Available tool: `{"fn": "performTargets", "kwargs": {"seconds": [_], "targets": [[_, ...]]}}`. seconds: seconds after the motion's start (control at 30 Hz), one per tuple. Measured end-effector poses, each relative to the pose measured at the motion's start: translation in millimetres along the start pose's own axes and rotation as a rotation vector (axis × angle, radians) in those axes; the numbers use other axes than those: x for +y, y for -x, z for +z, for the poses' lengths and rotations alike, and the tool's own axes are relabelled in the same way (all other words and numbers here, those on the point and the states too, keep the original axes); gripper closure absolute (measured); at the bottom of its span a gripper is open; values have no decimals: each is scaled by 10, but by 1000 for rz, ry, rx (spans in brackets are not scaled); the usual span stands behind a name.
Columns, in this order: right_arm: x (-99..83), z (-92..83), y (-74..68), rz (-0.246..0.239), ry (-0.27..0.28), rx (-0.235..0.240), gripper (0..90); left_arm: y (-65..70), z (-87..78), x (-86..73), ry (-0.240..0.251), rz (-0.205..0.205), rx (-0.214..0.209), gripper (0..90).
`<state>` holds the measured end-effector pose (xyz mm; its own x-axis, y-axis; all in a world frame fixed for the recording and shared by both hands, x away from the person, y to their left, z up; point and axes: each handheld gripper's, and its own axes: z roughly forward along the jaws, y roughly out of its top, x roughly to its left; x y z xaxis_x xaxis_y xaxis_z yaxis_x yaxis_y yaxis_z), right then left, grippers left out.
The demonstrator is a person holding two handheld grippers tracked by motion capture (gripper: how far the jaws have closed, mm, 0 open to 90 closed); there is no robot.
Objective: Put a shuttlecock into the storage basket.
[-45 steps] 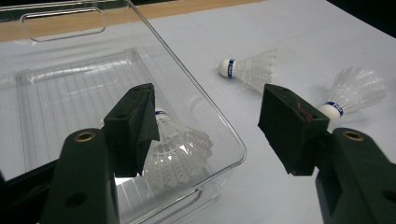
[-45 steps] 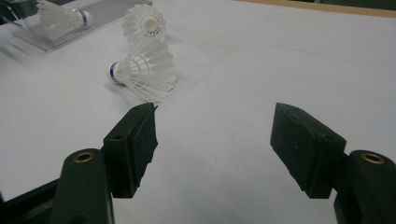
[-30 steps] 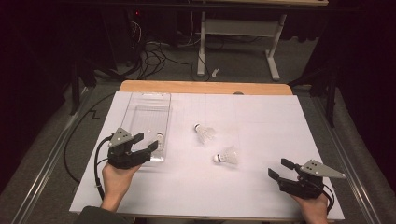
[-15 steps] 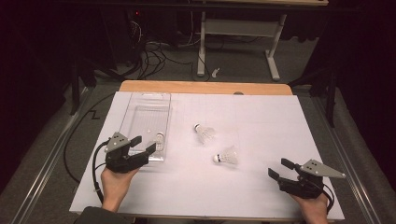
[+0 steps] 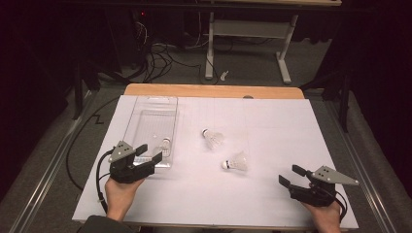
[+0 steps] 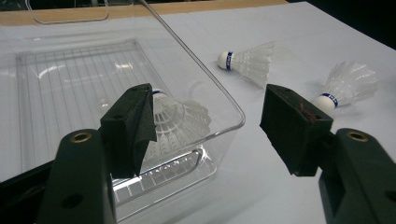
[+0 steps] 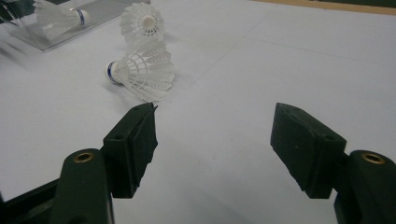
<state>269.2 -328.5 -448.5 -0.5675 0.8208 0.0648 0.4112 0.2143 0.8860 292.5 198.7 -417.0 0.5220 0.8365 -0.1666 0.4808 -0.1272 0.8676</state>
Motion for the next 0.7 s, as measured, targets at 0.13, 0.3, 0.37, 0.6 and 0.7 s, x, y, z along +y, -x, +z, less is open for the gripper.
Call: {"fn": "performTargets", "kwargs": {"seconds": [0.13,0.3,0.37,0.6,0.7], "targets": [[-3,-10,-3,-2,1,0,317,29,-2,-2,1,5,-9,353],[-3,-10,8,4,5,0,318,59,11,-2,-7,13,-23,350],[-3,-6,5,1,1,1,318,72,22,2,-10,15,-29,349],[-4,-10,6,1,4,0,318,135,63,15,-24,31,-44,349],[-6,-11,8,2,1,0,318,157,82,20,-33,43,-43,347]]}}
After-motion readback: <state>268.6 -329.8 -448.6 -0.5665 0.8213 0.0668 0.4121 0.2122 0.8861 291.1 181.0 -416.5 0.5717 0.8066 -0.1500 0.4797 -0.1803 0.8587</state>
